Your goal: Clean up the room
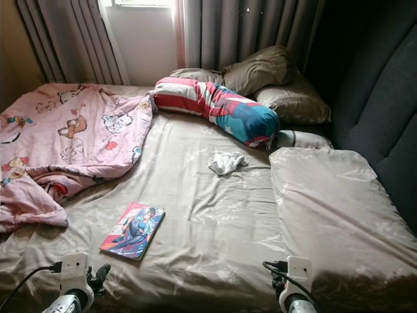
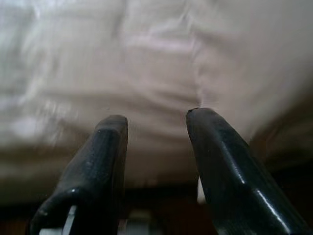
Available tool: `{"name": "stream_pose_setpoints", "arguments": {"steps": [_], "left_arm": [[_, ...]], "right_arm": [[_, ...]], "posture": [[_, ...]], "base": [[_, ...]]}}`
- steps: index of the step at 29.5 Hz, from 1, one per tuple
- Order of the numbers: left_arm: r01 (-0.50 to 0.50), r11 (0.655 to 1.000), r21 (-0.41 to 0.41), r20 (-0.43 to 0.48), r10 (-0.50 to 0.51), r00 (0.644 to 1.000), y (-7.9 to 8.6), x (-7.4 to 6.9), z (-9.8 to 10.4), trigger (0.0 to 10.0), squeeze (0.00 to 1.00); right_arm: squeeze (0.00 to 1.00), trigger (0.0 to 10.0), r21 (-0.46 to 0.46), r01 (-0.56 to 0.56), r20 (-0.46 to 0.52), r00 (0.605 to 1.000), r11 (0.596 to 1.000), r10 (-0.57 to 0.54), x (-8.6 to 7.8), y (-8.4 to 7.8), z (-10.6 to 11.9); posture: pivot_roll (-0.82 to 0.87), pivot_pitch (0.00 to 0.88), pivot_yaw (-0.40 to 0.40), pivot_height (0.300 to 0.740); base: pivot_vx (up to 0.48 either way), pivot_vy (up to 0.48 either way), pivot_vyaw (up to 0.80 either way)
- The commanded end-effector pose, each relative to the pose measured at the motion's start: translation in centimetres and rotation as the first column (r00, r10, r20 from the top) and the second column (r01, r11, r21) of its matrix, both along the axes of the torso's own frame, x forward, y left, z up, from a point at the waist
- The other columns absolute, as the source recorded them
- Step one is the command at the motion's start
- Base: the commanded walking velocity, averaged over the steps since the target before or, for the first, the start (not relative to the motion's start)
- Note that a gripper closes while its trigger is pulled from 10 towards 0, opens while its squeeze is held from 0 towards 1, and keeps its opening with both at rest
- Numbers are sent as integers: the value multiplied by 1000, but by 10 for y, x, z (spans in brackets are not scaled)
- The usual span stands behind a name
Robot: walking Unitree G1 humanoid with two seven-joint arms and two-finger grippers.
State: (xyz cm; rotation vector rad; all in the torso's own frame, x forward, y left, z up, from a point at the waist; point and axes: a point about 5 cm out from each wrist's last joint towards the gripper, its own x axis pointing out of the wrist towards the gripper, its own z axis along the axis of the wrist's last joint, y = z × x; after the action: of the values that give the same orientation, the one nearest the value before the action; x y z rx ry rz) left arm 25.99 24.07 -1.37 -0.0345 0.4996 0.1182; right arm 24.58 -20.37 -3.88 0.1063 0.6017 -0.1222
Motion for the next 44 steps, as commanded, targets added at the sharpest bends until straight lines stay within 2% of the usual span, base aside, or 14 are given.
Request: {"name": "stream_pose_setpoints", "arguments": {"steps": [1,2,4,7,13,17,25,32,44], "left_arm": [[-4,1000,6,-83,5,997,-1,-11,-13,10000,0],[-28,1000,-7,-128,27,991,-1,-19,-20,10000,0],[-36,999,-12,-139,34,990,-1,-22,-22,10000,0],[-54,998,-23,-188,49,981,-3,-33,-31,10000,0],[-54,998,-26,-207,47,977,-3,-37,-35,10000,0],[-62,998,-21,-243,55,968,0,-46,-40,10000,0],[-61,998,-20,-265,53,963,1,-51,-43,10000,0],[-59,998,-21,-287,50,957,0,-55,-46,10000,0],[-70,997,-18,-296,61,953,4,-58,-47,10000,0]], "right_arm": [[0,10000,-8,7,-71,997,1000,-8,-12,2,-10],[0,10000,-8,19,-120,993,1000,-20,-22,3,-18],[0,10000,-9,21,-133,991,1000,-22,-24,4,-20],[0,10000,4,-4,-154,988,1000,4,-31,9,-25],[0,10000,11,-7,-163,987,1000,8,-34,11,-26],[0,10000,9,-30,-201,979,1000,31,-39,16,-31],[0,10000,-2,-50,-205,977,999,49,-40,18,-32],[0,10000,16,-24,-207,978,1000,27,-43,16,-33],[0,10000,27,-25,-186,982,999,30,-39,20,-31]], "posture": [[1,74,22,651],[2,72,20,651],[2,72,20,651],[4,71,15,651],[10,67,12,651],[13,57,12,651],[13,41,21,651],[16,40,27,651],[23,56,32,651]], "base": [[0,0,0],[0,0,0],[0,0,0],[0,0,0],[0,86,0],[0,289,0],[0,257,0],[0,93,0],[0,314,0]]}}
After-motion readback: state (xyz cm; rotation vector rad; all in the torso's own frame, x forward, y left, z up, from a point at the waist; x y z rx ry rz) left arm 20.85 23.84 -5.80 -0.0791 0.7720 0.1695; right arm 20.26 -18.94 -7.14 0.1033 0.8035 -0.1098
